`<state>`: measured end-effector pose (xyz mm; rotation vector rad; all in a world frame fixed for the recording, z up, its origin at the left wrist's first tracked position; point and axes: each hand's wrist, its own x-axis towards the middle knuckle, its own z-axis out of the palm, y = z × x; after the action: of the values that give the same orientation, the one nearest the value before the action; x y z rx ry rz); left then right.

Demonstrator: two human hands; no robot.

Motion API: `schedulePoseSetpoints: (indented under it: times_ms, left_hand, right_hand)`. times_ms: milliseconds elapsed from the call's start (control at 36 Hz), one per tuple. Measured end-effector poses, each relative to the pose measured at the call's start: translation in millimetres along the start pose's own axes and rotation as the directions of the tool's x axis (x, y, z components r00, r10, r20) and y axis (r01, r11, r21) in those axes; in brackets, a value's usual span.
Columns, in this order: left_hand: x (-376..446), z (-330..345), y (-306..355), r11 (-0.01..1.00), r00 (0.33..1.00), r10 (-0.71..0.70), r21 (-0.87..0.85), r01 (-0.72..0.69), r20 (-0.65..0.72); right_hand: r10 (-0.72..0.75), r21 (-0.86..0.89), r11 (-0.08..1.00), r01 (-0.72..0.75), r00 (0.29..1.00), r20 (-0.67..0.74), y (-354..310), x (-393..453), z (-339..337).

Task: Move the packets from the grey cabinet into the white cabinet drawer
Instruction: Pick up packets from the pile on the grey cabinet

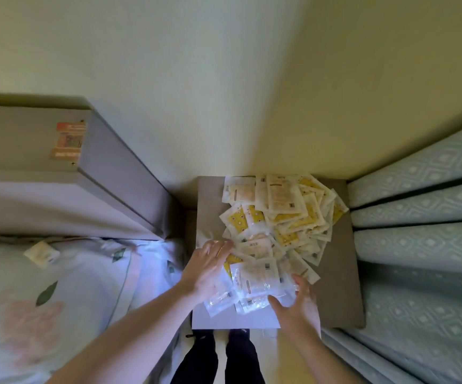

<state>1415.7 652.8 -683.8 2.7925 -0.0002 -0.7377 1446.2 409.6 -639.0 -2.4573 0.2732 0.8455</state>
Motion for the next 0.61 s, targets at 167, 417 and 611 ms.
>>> schedulePoseSetpoints:
  times_ms: [167, 417, 611]
  left_hand:
    - [10.1, 5.1, -1.8, 0.994, 0.998, -0.047, 0.103, 0.041, 0.048]
    - [0.8, 10.2, -1.0, 0.980, 0.980, -0.190, -0.045, 0.193, 0.059]
    - [-24.0, 13.0, -3.7, 0.898, 0.946, -0.306, -0.298, 0.323, 0.105]
  right_hand:
    - [-0.004, -0.038, 0.999, 0.003, 1.000, -0.022, -4.6, 16.8, 19.3]
    - [0.072, -0.064, 0.995, -0.077, 0.995, -0.074, -7.6, 39.9, 42.8]
    - [0.039, -0.047, 0.998, -0.042, 0.997, -0.063, -13.8, 36.8, 40.2]
